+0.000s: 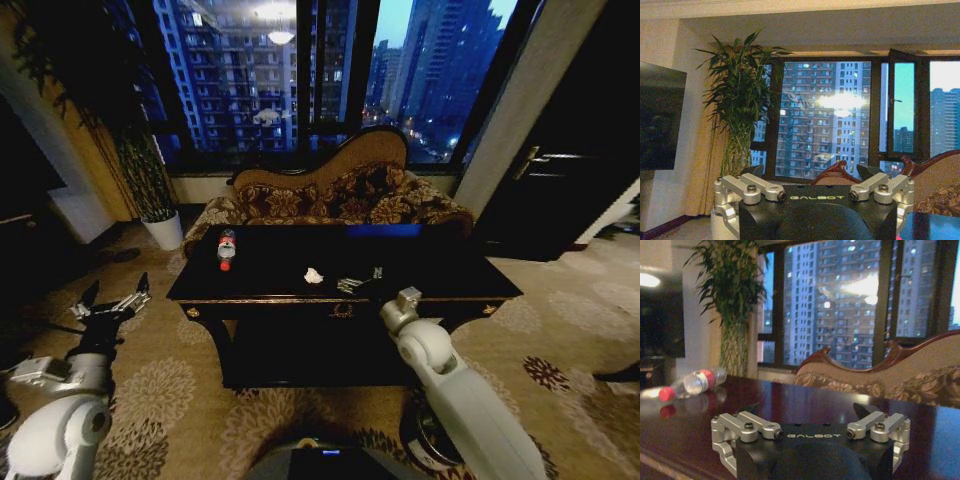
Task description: Move to the front of the table and place the trash on the table into the trash bin.
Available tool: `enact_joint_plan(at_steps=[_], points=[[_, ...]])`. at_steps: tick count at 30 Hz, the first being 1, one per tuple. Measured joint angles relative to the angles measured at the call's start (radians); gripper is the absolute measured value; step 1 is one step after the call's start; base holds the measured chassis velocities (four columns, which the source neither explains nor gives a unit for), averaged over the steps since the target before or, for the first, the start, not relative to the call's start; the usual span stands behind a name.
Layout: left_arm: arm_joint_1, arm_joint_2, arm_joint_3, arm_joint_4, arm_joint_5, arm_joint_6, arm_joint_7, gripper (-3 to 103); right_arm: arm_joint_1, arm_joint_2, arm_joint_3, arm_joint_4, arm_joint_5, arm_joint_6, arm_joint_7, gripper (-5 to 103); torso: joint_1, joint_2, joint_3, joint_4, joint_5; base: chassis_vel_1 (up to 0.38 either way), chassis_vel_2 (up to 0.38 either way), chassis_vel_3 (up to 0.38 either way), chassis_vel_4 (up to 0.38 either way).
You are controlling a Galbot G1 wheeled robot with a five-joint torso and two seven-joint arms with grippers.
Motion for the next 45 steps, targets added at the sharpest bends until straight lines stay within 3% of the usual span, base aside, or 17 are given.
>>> enact_joint_plan(at_steps=[10,16,29,32,39,40,43,45], points=[[0.009,-0.036,-0.017,-0.004,0.017,0.003,-0.005,100,0.155,-0.017,-0.196,-0.137,0.046,-0.02,0.0,100,0.0,0.0,0.0,0.0002,-0.0001,0.0,0.0,0.0,0.0],[0.006,-0.044,-0.022,0.005,0.018,0.003,-0.007,100,0.181,-0.018,-0.26,-0.163,0.073,-0.045,0.0,100,0.0,0.0,0.0,-0.0001,-0.0003,0.0,0.0,0.0,0.0],[0.006,-0.049,-0.023,0.012,0.023,-0.001,-0.007,100,0.24,-0.006,-0.281,-0.219,0.088,-0.045,0.0,102,0.0,0.0,0.0,0.0,-0.0002,0.0,0.0,0.0,0.0],[0.004,-0.049,-0.018,0.014,0.03,-0.002,-0.007,100,0.241,-0.006,-0.281,-0.22,0.09,-0.044,0.0,98,0.0,0.0,0.0,-0.0001,-0.0002,0.0,0.0,0.0,0.0],[0.004,-0.046,-0.015,0.02,0.036,-0.009,-0.006,100,0.234,-0.001,-0.278,-0.221,0.083,-0.036,0.0,66,0.0,0.0,0.0,0.0,-0.0002,0.0,0.0,0.0,0.0],[0.004,-0.046,-0.015,0.02,0.036,-0.009,-0.006,100,0.234,-0.001,-0.278,-0.221,0.083,-0.036,0.0,66,0.0,0.0,0.0,0.0,-0.0002,0.0,0.0,0.0,0.0],[0.007,-0.045,-0.016,0.028,0.036,-0.019,-0.003,100,0.235,0.003,-0.278,-0.224,0.08,-0.032,0.0,50,0.0,0.0,0.0,0.0001,-0.0002,0.0,0.0,0.0,0.0],[0.007,-0.045,-0.016,0.03,0.036,-0.02,-0.002,100,0.235,0.003,-0.278,-0.224,0.079,-0.03,0.0,50,0.0,0.0,0.0,0.0001,-0.0002,0.0,0.0,0.0,0.0]])
